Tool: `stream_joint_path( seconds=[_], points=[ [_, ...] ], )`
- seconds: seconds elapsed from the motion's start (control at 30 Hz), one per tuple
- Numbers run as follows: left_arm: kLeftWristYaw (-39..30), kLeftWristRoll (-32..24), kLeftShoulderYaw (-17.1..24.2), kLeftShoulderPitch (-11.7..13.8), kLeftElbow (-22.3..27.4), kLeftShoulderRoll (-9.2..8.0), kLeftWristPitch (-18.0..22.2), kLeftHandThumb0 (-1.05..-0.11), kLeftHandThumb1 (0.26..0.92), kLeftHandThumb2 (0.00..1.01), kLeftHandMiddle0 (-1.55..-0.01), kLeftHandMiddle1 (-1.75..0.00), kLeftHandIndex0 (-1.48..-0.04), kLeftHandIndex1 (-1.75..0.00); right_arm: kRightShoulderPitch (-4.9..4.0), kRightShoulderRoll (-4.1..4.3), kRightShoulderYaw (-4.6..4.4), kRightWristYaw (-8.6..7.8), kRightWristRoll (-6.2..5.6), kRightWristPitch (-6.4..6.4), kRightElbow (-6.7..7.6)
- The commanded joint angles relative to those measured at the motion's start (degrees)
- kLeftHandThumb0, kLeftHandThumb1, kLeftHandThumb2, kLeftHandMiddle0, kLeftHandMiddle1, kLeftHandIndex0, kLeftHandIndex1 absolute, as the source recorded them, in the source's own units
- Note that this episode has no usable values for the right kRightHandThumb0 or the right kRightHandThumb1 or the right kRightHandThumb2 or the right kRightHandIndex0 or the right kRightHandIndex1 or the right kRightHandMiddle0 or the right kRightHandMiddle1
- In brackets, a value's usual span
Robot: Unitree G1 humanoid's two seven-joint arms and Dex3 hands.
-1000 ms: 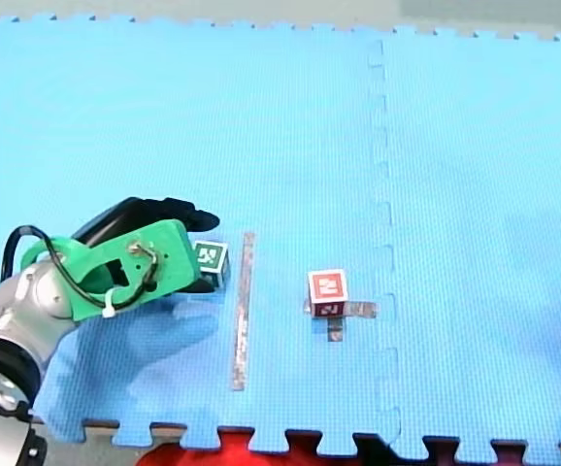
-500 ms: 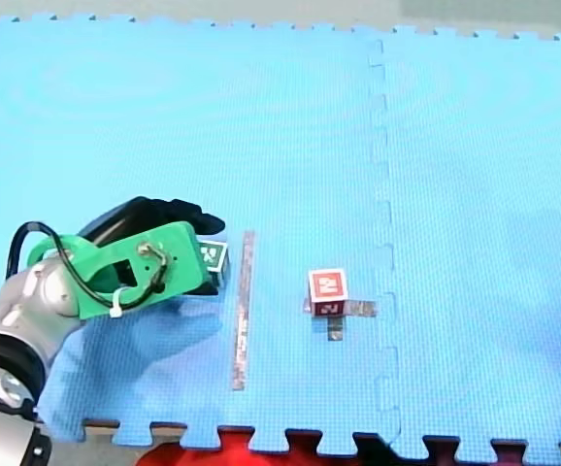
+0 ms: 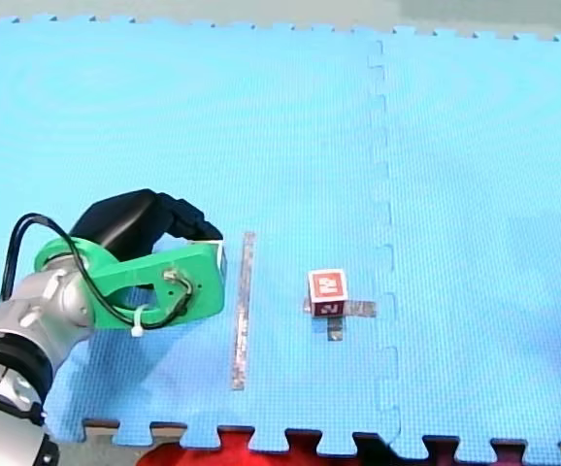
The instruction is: Stack cube left
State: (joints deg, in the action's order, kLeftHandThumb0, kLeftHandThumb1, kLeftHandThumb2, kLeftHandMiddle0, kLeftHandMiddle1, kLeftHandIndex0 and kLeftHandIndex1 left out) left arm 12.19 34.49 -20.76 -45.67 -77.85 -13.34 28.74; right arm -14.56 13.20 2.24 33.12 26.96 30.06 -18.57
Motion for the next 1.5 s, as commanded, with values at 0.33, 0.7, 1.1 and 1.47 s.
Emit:
stream_joint_path(
  seconds=[0.33, 0.7, 1.1, 1.47],
  points=[
    [-0.1, -0.1, -0.4, -0.1, -0.2, -0.76, 0.2, -0.465, 0.781, 0.01, -0.91, -1.75, -1.31, 0.0, -0.33, -0.46, 0.26, 0.34, -0.69, 0.93, -0.58],
    [-11.7, -4.3, 1.7, -5.8, 1.4, -0.16, 5.6, -0.459, 0.782, 0.01, -0.9, -1.75, -1.32, -0.01, -0.89, -1.5, -0.23, 0.99, -0.91, 2.21, -3.65],
    [-26.7, -16.3, 9.0, -9.2, 6.2, 2.38, 5.3, -0.469, 0.778, 0.0, -0.91, -1.75, -1.32, 0.0, -2.0, -1.63, -1.01, 3.22, 0.03, 4.23, -8.28],
    [-38.2, -20.9, 10.9, -12.4, 8.8, 3.64, 1.5, -0.478, 0.77, 0.0, -0.94, -1.75, -1.32, 0.0, -3.36, -1.73, -1.69, 4.77, 0.19, 5.62, -11.7]
  ],
)
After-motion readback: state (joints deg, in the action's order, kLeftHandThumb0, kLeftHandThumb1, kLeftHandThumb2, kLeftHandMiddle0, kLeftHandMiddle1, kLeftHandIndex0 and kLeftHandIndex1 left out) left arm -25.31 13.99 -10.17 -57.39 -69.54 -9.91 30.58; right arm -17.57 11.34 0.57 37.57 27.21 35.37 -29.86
